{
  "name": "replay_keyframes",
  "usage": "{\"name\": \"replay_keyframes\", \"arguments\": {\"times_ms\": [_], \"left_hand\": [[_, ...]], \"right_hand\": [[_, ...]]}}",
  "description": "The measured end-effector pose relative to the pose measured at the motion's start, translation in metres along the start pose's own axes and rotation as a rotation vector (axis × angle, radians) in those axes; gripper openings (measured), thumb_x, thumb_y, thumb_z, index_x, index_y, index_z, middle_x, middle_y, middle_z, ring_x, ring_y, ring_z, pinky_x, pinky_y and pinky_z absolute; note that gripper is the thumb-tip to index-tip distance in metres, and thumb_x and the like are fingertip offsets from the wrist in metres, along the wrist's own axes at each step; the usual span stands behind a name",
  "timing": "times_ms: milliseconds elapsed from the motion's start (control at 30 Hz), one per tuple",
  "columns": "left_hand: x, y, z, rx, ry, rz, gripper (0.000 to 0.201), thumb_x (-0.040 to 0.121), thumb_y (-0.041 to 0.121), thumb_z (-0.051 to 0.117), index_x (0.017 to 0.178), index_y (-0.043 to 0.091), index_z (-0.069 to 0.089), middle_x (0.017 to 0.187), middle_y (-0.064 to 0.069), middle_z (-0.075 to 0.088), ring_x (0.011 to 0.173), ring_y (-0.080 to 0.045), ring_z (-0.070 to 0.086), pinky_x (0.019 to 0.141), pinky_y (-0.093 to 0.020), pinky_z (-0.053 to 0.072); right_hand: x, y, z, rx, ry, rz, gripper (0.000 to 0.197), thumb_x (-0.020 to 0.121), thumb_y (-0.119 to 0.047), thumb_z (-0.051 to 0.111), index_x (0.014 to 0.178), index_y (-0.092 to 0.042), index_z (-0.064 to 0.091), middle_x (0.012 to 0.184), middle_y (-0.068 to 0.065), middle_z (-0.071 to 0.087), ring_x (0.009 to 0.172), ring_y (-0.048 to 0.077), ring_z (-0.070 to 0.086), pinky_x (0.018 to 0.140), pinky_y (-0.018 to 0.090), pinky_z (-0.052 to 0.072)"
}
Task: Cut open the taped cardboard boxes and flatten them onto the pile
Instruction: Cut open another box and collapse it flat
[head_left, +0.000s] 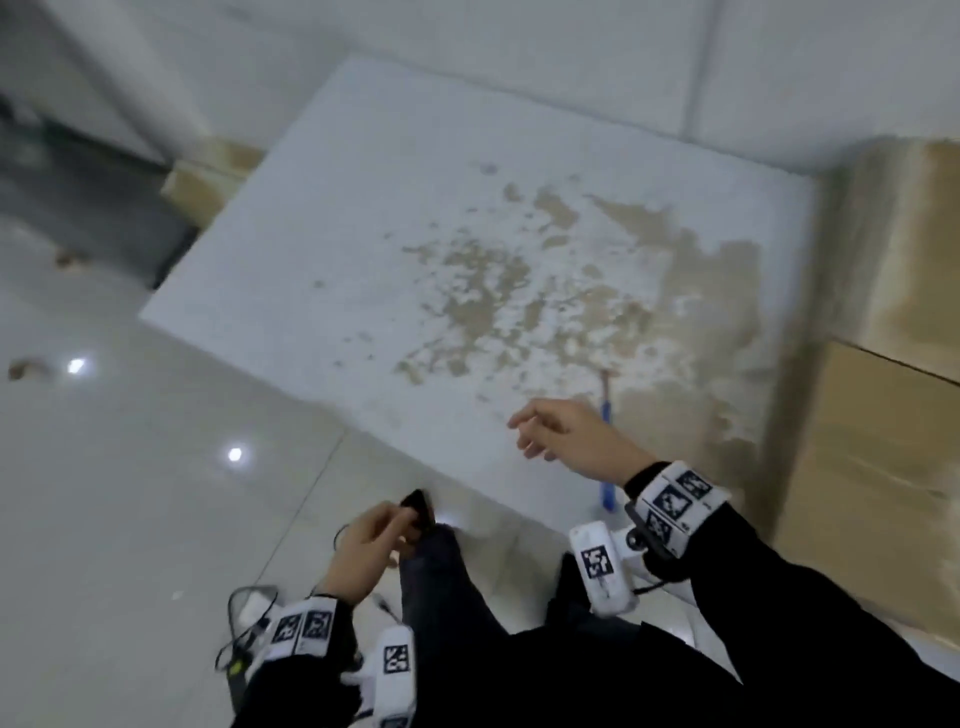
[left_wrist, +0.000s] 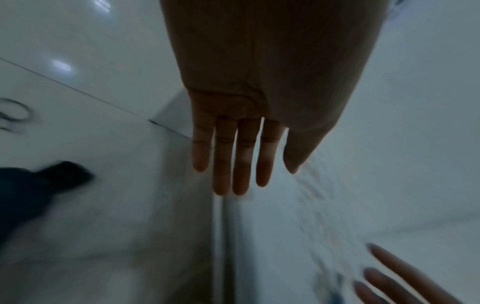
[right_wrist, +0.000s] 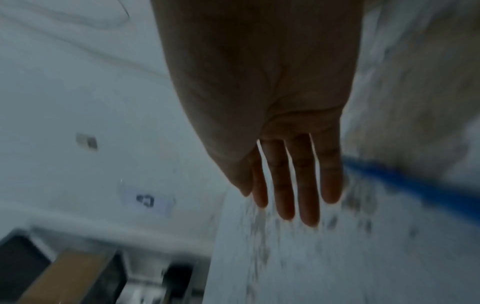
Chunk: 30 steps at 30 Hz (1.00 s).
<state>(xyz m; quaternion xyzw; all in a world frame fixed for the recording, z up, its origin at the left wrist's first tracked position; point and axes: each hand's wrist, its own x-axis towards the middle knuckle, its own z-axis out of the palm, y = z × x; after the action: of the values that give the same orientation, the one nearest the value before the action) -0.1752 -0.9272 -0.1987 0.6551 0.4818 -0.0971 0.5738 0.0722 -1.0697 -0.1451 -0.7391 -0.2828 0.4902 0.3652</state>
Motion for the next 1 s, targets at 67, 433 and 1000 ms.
{"name": "replay_keyframes", "arguments": {"times_ms": [67,433,1000], "left_hand": [[0.001,-0.069,-0.044,-0.045,0.110,-0.192,0.019,0.097,0.016,0.051,0.092,-0.001,0.059,0.082,-0.014,0.067,0.066,-0.021,0.061,0.053,-0.022,0.044],[0.030,-0.239,-0.253,-0.309,0.224,-0.696,0.021,0.097,0.011,0.050,0.087,-0.006,0.057,0.070,-0.014,0.054,0.056,-0.022,0.048,0.039,-0.018,0.036],[0.233,-0.169,-0.586,-0.276,0.256,-0.433,0.013,0.097,0.020,0.051,0.094,0.008,0.055,0.082,-0.013,0.064,0.060,-0.021,0.058,0.051,-0.025,0.037]], "right_hand": [[0.035,-0.022,0.047,-0.083,-0.159,0.012,0.019,0.099,-0.019,0.045,0.108,-0.011,0.059,0.092,0.003,0.065,0.083,0.017,0.063,0.070,0.020,0.048],[0.239,-0.147,0.307,-0.422,-0.507,0.156,0.016,0.096,-0.016,0.047,0.106,-0.012,0.058,0.087,0.002,0.063,0.072,0.013,0.059,0.063,0.019,0.045],[0.515,-0.262,0.448,0.218,-0.145,0.785,0.032,0.101,-0.013,0.034,0.126,0.003,0.046,0.073,0.005,0.052,0.059,0.014,0.055,0.046,0.022,0.047]]}}
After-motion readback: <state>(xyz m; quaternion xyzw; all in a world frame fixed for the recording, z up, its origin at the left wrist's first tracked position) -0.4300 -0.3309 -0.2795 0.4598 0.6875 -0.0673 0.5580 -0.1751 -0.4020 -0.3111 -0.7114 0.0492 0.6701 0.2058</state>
